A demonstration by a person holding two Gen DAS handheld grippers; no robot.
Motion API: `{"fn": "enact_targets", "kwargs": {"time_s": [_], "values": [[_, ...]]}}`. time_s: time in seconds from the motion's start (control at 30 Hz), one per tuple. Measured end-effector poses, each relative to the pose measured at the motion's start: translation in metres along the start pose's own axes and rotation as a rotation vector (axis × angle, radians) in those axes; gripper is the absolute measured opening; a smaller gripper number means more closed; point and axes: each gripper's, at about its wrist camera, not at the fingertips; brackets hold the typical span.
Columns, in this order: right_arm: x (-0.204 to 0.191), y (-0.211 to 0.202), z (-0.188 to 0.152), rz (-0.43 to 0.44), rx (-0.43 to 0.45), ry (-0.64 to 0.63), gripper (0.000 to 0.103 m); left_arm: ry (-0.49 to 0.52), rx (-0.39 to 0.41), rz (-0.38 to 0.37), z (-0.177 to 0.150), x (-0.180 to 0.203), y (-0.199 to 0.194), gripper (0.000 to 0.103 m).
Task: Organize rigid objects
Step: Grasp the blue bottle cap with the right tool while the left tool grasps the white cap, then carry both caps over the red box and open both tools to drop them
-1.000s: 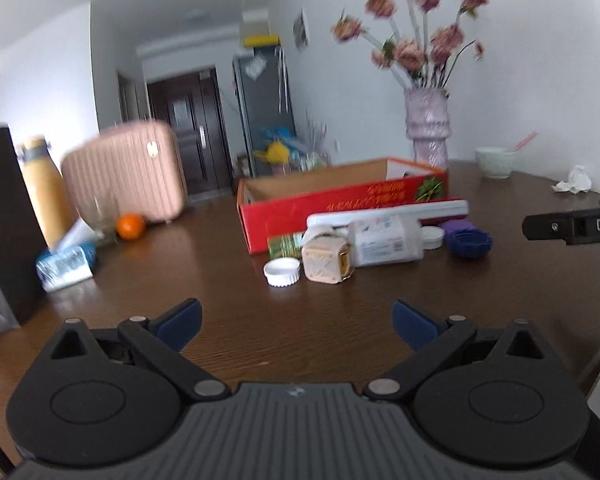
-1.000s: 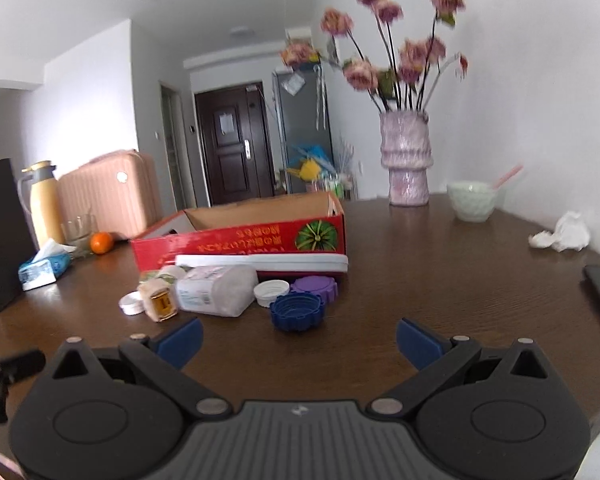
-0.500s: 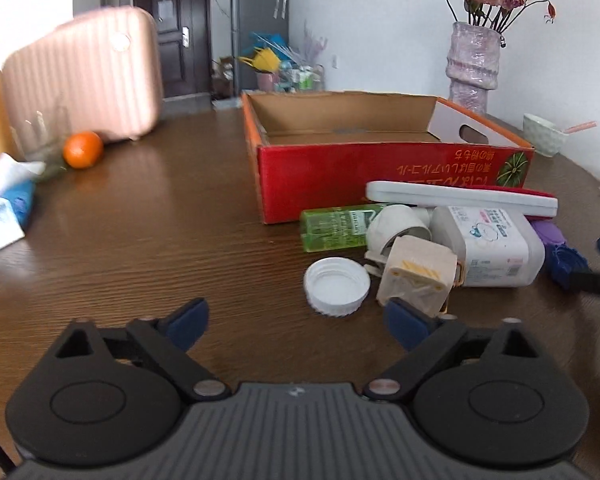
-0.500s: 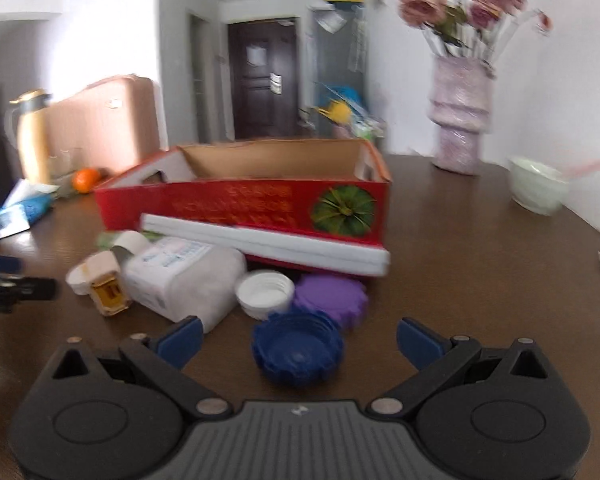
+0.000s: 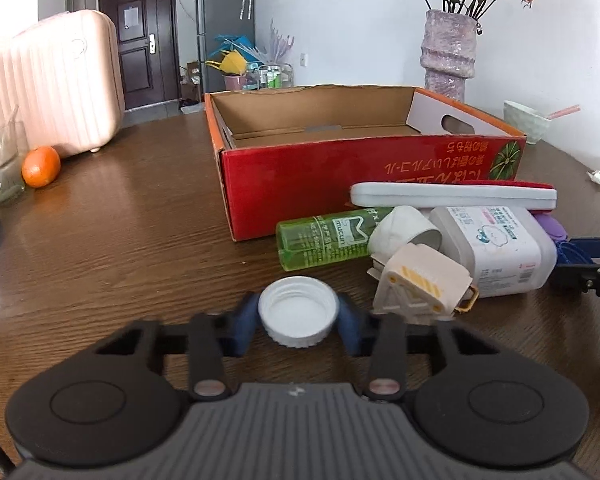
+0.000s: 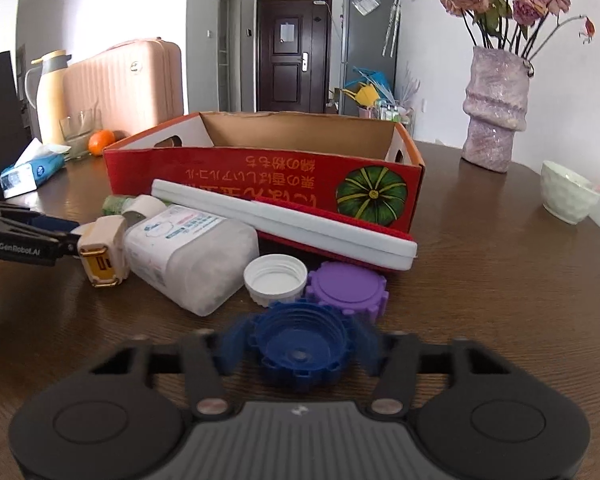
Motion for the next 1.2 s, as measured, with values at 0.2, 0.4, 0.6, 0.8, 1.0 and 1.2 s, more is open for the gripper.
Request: {"fn": "enact_targets", "kwargs": {"time_s": [0.2,0.4,0.6,0.8,1.0,1.2], "values": [[-0.002,-0.006,-0.002,0.000,0.027,-0.010,0.052,0.004,0.042,0.034,-0.006,0.003,-0.018,0.041],[-0.014,-0.045,-0.009,-0.031,0.142,-0.047,0.052,-0.013,0.152,0.127,-0.033,0.024,-0.078,0.041],[-0.030,-0.101,-0.025,-0.068,0.253,-0.069,0.052,-0.025,0.303,0.212,-0.069,0.056,-0.156,0.041],[-0.053,-0.160,-0.048,-0.062,0.366,-0.122,0.052,-0.067,0.401,0.307,-0.105,0.076,-0.213,0.041],[-0.074,-0.210,-0.079,-0.070,0.493,-0.134,0.052,-0.094,0.431,0.338,-0.134,0.084,-0.250,0.041],[-0.087,-0.233,-0.102,-0.066,0.552,-0.153,0.052,-0.069,0.465,0.336,-0.150,0.095,-0.275,0.041]]}}
Point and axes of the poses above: each gripper's, at about its wrist camera, not at the fingertips, and y roughly the way its jaws point, x to its right, z to its top, and after that the axes turned 3 degrees about -z, right-handed
